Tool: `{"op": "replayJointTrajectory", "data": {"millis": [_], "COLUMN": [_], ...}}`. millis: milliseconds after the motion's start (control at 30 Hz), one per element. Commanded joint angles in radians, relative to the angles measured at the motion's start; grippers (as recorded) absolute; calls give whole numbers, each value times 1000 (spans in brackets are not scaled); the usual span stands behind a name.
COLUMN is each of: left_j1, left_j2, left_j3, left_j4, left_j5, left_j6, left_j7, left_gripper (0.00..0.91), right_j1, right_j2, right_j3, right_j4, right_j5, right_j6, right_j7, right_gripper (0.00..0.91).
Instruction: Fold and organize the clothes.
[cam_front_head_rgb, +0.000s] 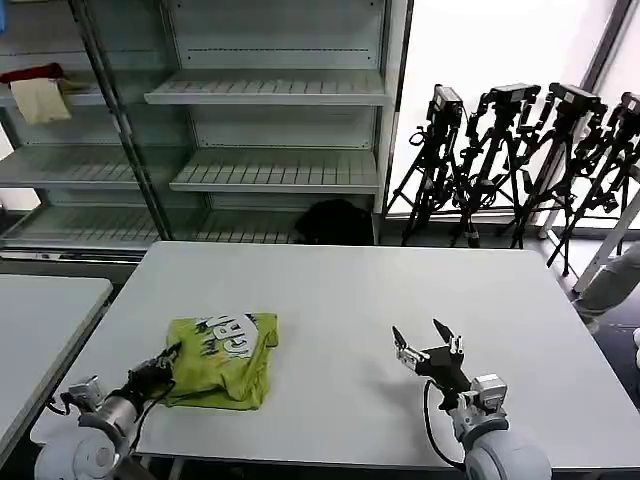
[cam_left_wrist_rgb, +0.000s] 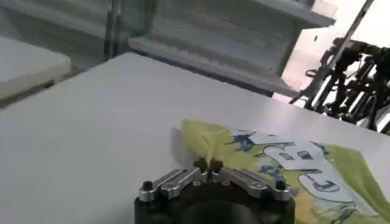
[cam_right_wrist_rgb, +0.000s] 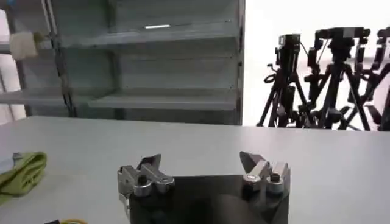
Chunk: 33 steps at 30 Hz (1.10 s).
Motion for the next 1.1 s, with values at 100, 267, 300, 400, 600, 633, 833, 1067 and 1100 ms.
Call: {"op": "replayJointTrajectory", "data": {"millis": [100,267,300,400,600,633,833,1067,1100], "left_j1": [19,18,15,1,-11,5,73,3,-18], "left_j2": [218,336,367,436,524,525,385,90,56], "left_j3": [-240,-323,-330,-339,-329,-319,-98,418,464], "left_j4": [3,53,59,55,-34,-44,-244,-185,-168], "left_j5": [165,206,217,253,389,433,643,964,967], "left_j6": [-103,-122,-122,-121,-108,-109,-81,-65,-61], "left_j7": [103,139,148,166,191,196,180,133,117], "left_gripper": [0,0,0,0,0,0,0,0,10], "right_j1": [4,0,-2,-8,-27,-29,-44,-53,-53], "right_j2": [-1,-3,-4,-6,-13,-14,-20,-18,-19], "right_j3": [6,8,9,18,46,49,69,70,72], "right_j4": [-10,-19,-20,-20,-21,-22,-42,-77,-77], "right_j5": [5,6,7,9,23,26,40,34,33], "right_j6": [7,18,19,23,34,36,58,79,79], "right_j7": [0,0,0,0,0,0,1,6,6], "right_gripper": [907,907,907,907,907,907,907,907,907]}}
